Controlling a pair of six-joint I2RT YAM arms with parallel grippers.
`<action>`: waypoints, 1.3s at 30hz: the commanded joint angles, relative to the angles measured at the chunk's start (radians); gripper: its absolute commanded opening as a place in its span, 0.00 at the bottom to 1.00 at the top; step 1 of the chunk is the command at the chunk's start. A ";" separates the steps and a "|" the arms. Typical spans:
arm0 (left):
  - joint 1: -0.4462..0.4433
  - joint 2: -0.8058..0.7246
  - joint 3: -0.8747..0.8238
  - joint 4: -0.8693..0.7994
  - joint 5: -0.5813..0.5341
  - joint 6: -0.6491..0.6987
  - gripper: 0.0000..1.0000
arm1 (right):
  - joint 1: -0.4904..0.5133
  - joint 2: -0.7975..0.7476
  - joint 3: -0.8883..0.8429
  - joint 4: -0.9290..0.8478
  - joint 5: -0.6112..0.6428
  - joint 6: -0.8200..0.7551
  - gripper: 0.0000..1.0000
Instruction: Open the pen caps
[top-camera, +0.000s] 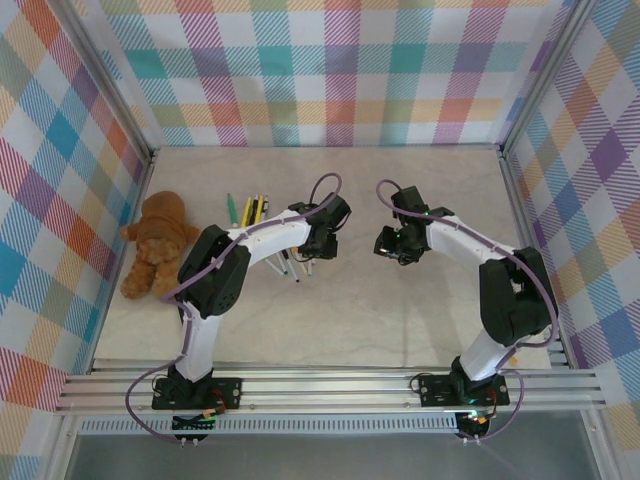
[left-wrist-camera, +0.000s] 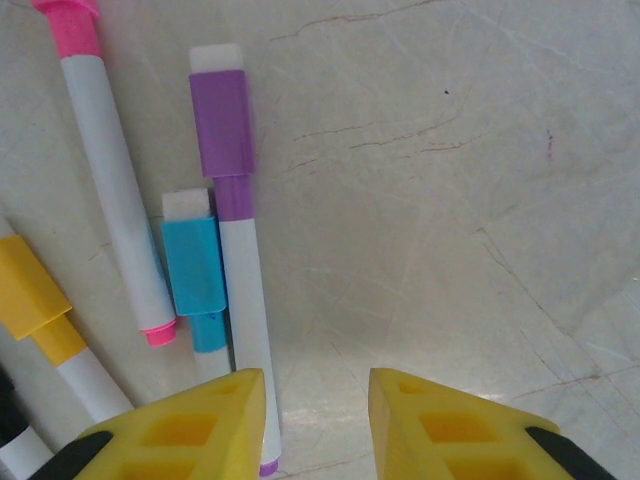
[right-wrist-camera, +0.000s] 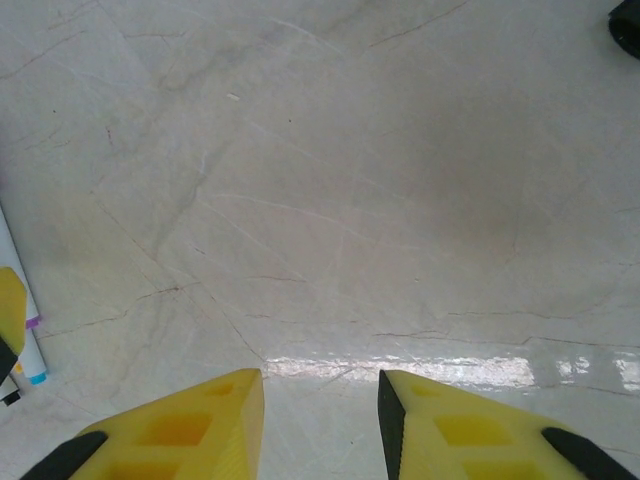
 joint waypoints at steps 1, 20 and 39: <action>0.001 0.028 0.017 -0.022 -0.030 -0.011 0.32 | 0.006 0.023 0.002 0.012 -0.022 0.004 0.37; 0.001 0.000 -0.025 -0.004 -0.066 0.010 0.30 | 0.006 0.046 0.002 0.023 -0.032 0.006 0.35; -0.001 -0.025 -0.018 -0.007 -0.088 0.027 0.30 | 0.006 0.067 0.013 0.025 -0.040 -0.004 0.35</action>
